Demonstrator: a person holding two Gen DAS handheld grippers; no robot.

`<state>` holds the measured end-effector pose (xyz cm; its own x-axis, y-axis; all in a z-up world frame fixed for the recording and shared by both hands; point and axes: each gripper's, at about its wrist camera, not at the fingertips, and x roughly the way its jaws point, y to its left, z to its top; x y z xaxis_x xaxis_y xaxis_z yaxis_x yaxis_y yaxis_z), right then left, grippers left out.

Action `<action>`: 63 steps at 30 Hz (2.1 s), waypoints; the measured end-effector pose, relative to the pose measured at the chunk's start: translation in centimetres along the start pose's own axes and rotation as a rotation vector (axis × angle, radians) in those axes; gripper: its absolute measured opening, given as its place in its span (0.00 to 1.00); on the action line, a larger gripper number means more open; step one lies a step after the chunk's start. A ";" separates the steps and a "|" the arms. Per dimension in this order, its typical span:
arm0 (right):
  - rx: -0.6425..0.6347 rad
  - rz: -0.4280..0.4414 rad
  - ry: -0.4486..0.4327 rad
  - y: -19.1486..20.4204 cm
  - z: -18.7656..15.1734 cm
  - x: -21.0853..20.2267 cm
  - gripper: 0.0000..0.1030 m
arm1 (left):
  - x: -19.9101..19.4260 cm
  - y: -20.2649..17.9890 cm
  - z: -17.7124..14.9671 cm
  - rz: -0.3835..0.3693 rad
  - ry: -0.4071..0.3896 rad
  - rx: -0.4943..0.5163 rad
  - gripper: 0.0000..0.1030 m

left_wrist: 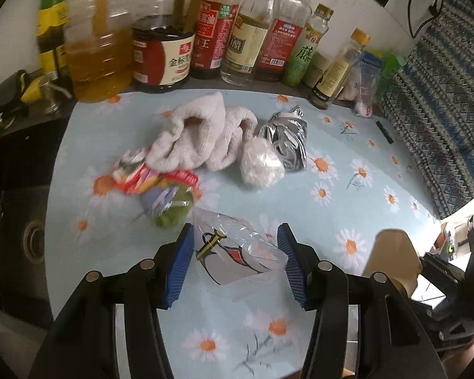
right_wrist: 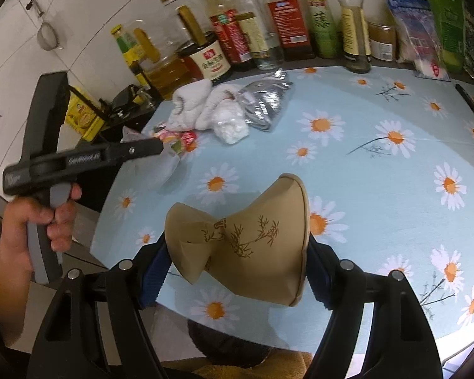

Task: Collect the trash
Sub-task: 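Grasp the clear plastic wrapper with the left tool while right holds tan cup, then lower both tools over the wastebasket and open them to drop items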

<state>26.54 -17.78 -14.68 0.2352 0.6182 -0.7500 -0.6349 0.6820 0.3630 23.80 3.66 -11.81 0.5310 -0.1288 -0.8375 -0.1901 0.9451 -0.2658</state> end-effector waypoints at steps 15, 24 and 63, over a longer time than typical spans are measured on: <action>-0.074 0.027 -0.028 6.2 -2.3 -0.8 0.72 | -6.9 4.0 -8.1 -0.005 -0.033 -0.080 0.50; -0.094 0.028 -0.007 9.6 -5.5 -0.9 0.72 | -8.7 3.4 -13.5 -0.049 -0.014 -0.075 0.50; -0.019 0.000 0.269 9.0 -18.4 4.7 0.73 | -2.4 4.1 -25.9 -0.102 0.275 -0.182 0.51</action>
<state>8.40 -15.96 -25.11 0.0330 0.4901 -0.8710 -0.6492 0.6732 0.3542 0.34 0.10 -23.27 0.3167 -0.3192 -0.8932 -0.3047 0.8575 -0.4145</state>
